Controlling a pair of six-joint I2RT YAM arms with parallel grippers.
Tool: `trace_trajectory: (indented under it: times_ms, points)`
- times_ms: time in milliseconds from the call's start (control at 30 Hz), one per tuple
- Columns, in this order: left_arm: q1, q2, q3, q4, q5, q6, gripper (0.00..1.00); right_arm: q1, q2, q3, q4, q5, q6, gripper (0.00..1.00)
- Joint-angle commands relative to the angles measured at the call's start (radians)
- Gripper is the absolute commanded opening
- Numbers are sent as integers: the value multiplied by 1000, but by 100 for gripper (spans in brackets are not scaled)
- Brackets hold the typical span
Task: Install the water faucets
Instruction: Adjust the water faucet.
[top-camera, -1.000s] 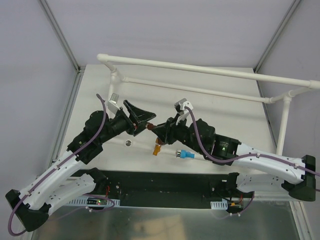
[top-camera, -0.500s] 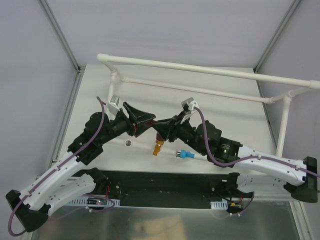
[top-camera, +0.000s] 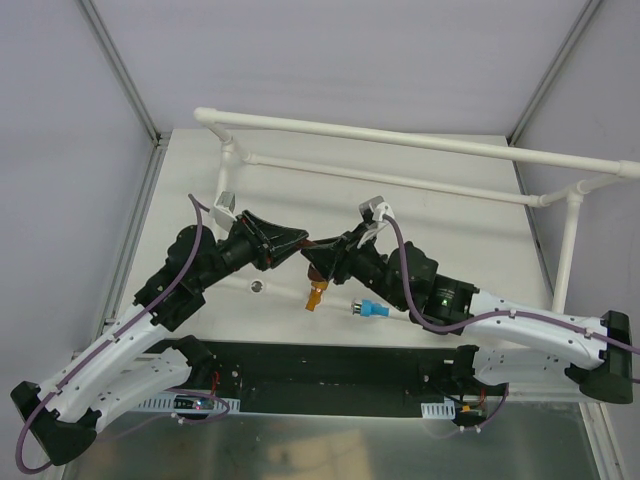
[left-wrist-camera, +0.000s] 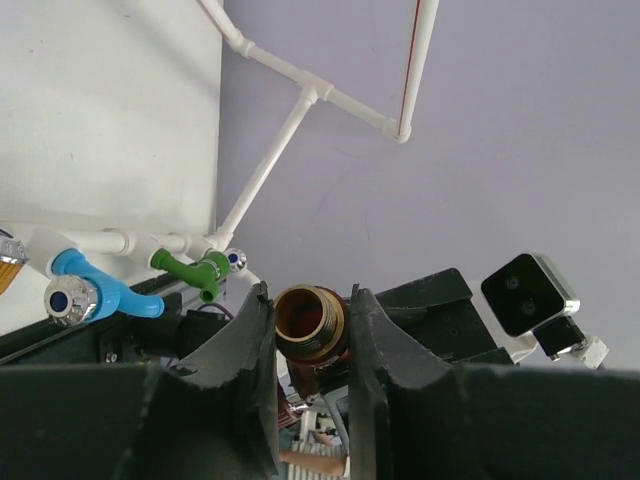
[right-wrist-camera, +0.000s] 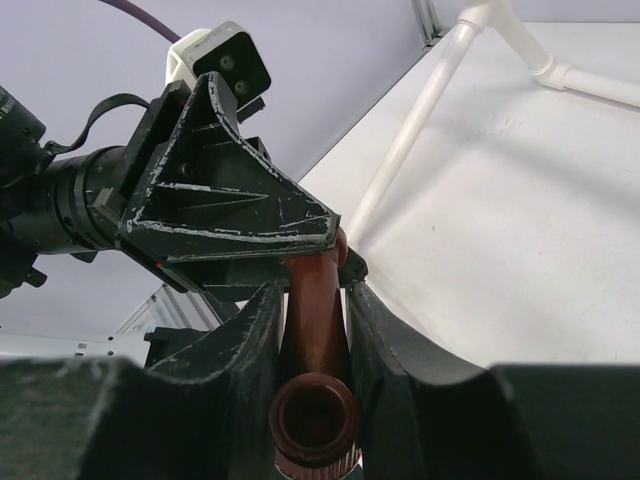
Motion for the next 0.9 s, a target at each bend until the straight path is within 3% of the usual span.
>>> trace_trajectory:
  times_ms: [0, 267, 600, 767, 867]
  points:
    - [-7, -7, -6, 44, 0, -25, 0, 1, 5, 13, 81, 10, 17, 10]
    - [-7, -25, -15, 44, -32, -43, 0, 1, 32, 26, 86, -13, 28, 34]
    - [-7, -30, -18, 44, -58, -43, 0, 1, 51, 33, 87, -33, 45, 39]
    - [-7, -16, -7, 46, -47, -32, 0, 0, 51, 34, 100, -27, 51, 29]
    - [-7, -7, -3, 46, -38, -25, 0, 1, 54, 40, 92, -21, 56, 0]
